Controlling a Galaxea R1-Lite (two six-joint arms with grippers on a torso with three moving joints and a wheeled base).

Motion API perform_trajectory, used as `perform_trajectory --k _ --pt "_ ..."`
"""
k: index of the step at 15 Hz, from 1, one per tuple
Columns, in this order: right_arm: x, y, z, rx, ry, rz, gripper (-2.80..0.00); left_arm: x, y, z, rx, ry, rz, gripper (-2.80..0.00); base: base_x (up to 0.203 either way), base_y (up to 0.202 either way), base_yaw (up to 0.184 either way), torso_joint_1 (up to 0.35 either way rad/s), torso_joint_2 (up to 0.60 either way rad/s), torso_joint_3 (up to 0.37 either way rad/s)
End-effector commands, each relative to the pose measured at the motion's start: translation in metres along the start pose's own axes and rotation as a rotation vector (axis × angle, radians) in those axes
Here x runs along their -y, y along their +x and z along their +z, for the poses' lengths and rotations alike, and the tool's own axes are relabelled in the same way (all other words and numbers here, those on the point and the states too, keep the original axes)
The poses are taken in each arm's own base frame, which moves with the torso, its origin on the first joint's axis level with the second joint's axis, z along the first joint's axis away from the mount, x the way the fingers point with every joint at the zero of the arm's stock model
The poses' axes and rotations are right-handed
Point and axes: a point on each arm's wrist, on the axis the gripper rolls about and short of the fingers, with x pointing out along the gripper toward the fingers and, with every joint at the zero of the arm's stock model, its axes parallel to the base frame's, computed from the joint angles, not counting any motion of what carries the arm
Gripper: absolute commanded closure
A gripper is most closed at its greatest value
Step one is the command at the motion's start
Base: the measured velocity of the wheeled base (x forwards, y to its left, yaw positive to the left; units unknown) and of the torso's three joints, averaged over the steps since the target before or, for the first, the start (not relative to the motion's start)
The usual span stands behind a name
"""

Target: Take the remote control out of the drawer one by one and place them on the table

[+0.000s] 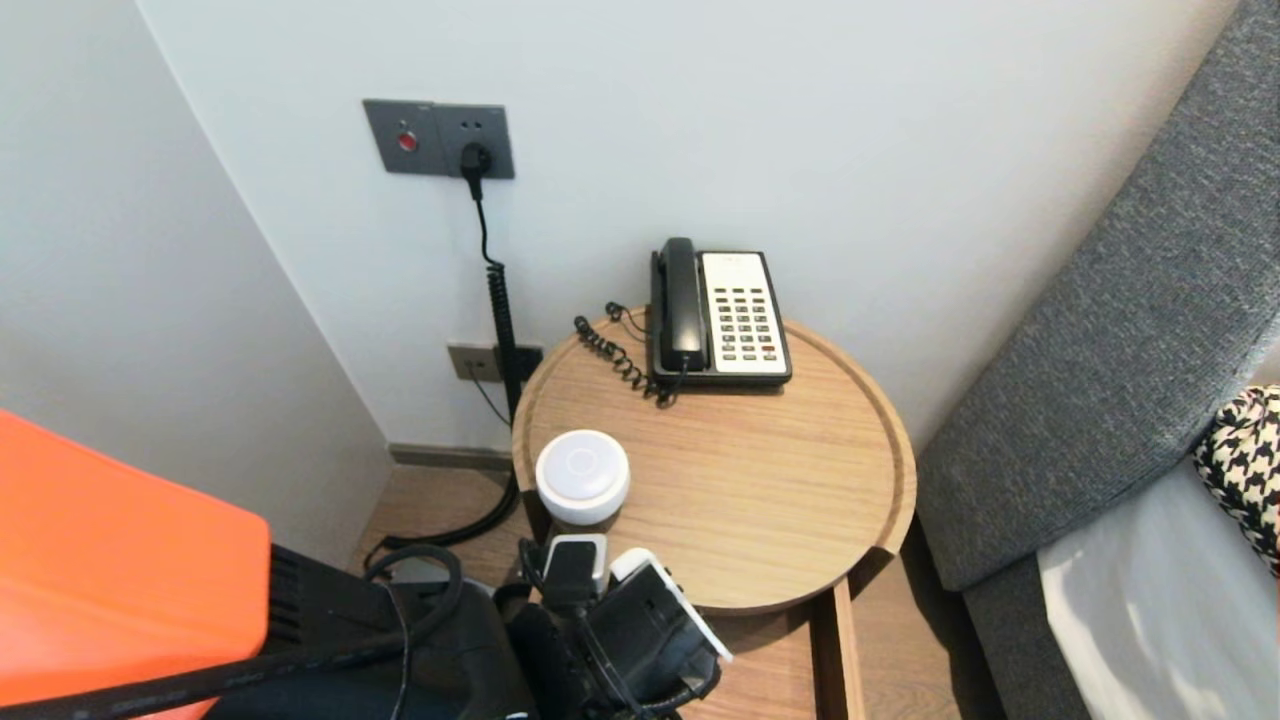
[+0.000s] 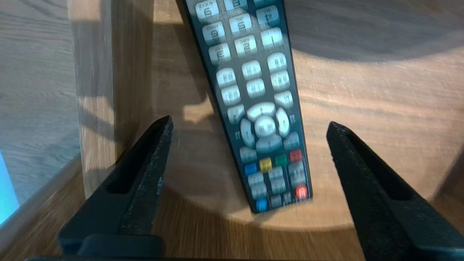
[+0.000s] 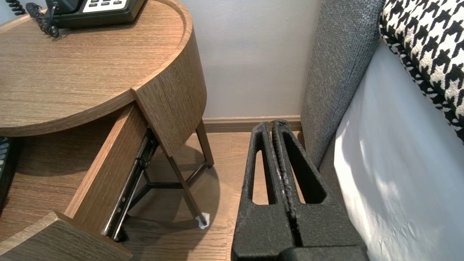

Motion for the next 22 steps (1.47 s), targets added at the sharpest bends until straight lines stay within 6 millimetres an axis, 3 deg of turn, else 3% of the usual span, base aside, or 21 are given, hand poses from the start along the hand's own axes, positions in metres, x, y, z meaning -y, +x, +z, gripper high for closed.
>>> perform_trajectory --k 1,10,19,20,22 --pt "0.0 0.002 -0.007 -0.027 0.0 0.0 0.0 0.0 0.014 -0.003 -0.017 0.0 0.027 -2.8 0.0 0.0 0.0 0.0 0.0 0.0" --pt "0.0 0.002 -0.007 -0.025 0.0 -0.002 0.0 0.012 0.019 0.003 0.011 -0.009 -0.02 -2.8 0.0 0.0 0.0 0.0 0.0 0.0" --pt "0.0 0.002 -0.007 -0.025 0.0 -0.001 0.0 0.012 0.023 -0.001 -0.001 0.004 -0.009 -2.8 0.0 0.0 0.0 0.0 0.0 0.0" --pt "0.0 0.002 -0.007 -0.027 0.0 0.0 0.0 0.012 0.022 -0.002 -0.002 0.005 -0.01 0.0 0.0 0.0 0.0 0.0 0.0 0.0" --pt "0.0 0.002 -0.007 -0.027 0.0 0.0 0.0 0.012 0.022 -0.001 0.0 0.003 -0.01 0.0 0.0 0.0 0.0 0.0 0.0 0.0"
